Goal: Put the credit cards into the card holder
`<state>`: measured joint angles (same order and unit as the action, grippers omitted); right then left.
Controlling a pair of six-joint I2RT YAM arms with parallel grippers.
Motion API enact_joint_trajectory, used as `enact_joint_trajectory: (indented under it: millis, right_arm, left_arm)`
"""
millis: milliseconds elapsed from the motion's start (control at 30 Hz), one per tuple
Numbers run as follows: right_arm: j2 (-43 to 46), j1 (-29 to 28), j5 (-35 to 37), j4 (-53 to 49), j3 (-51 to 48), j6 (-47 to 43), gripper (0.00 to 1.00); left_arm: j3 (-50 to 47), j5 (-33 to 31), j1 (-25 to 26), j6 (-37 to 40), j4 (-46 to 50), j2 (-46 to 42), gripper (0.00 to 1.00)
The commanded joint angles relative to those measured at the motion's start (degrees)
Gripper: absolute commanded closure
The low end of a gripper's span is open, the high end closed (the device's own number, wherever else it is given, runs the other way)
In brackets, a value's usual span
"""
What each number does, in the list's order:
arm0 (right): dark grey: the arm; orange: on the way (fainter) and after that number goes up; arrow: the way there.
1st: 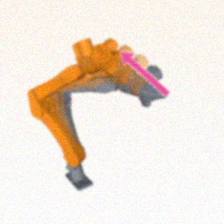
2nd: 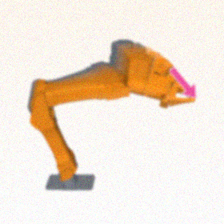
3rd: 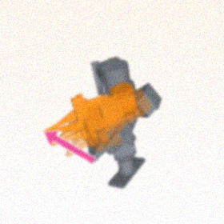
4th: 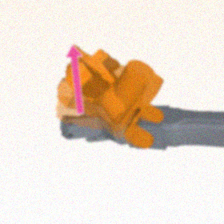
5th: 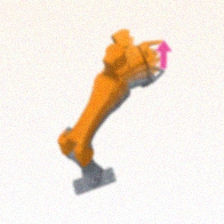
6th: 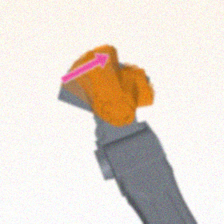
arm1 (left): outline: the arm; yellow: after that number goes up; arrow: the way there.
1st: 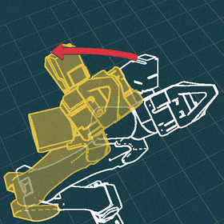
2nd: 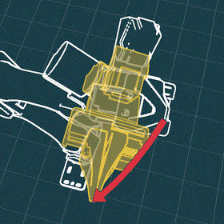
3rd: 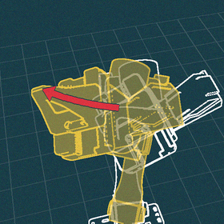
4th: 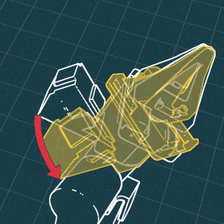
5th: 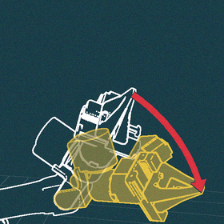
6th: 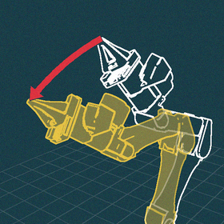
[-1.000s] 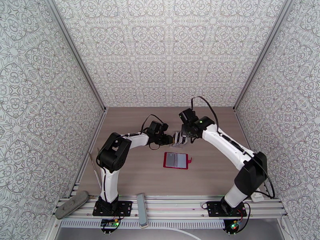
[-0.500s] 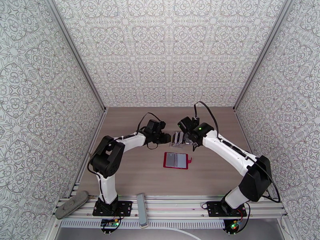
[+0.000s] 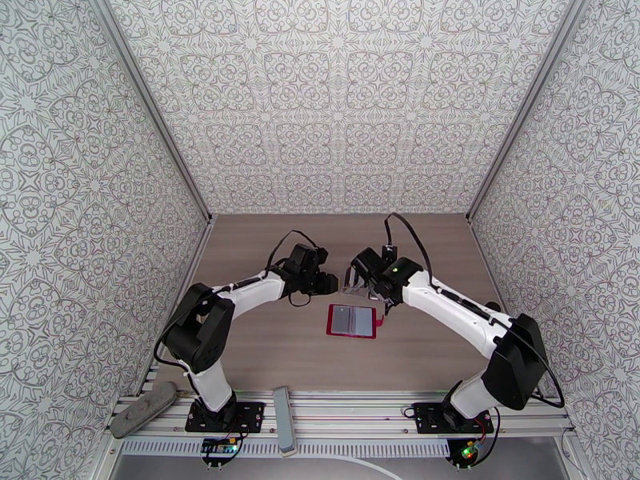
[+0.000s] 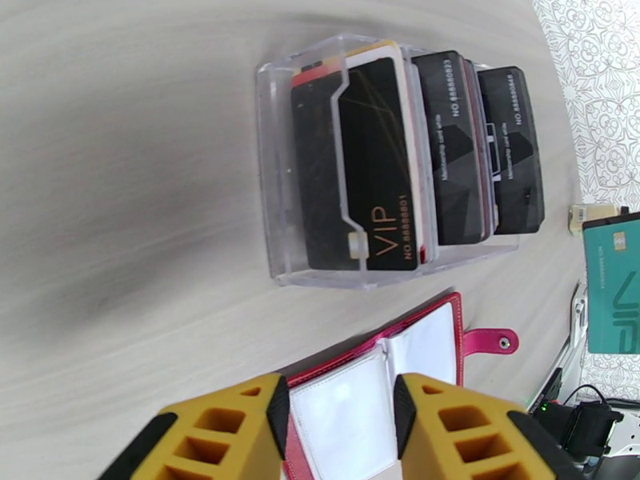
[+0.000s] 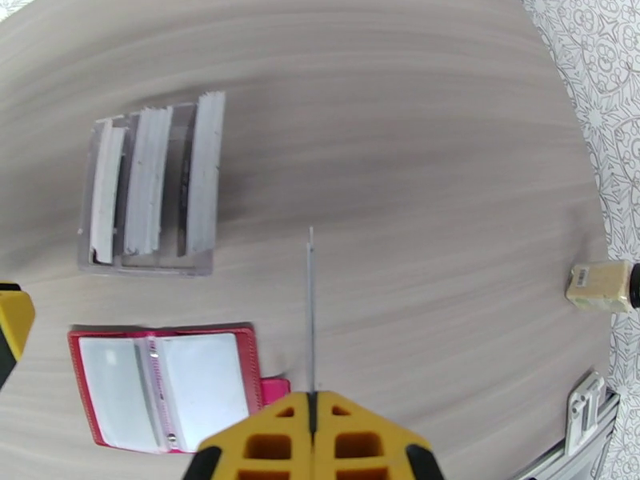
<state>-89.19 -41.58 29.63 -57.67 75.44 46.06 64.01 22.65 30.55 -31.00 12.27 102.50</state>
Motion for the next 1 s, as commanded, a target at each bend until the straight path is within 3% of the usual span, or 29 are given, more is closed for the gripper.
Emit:
enact_joint_trajectory:
  millis: [0,667,967]
  right_arm:
    - [-0.28,-0.01,-0.49,3.49,1.39,-2.74,1.0]
    - [-13.05,3.93,-6.65,9.77,13.12,-6.38,1.0]
    - [-17.29,7.11,-8.17,12.72,12.21,-6.25,1.0]
  left_arm:
    - [1.97,-0.29,0.15,1.82,0.58,2.76,0.59]
    - [9.36,3.61,-2.22,1.04,-3.93,11.4,0.58]
    - [11.48,5.07,-1.8,0.42,-5.41,13.52,0.58]
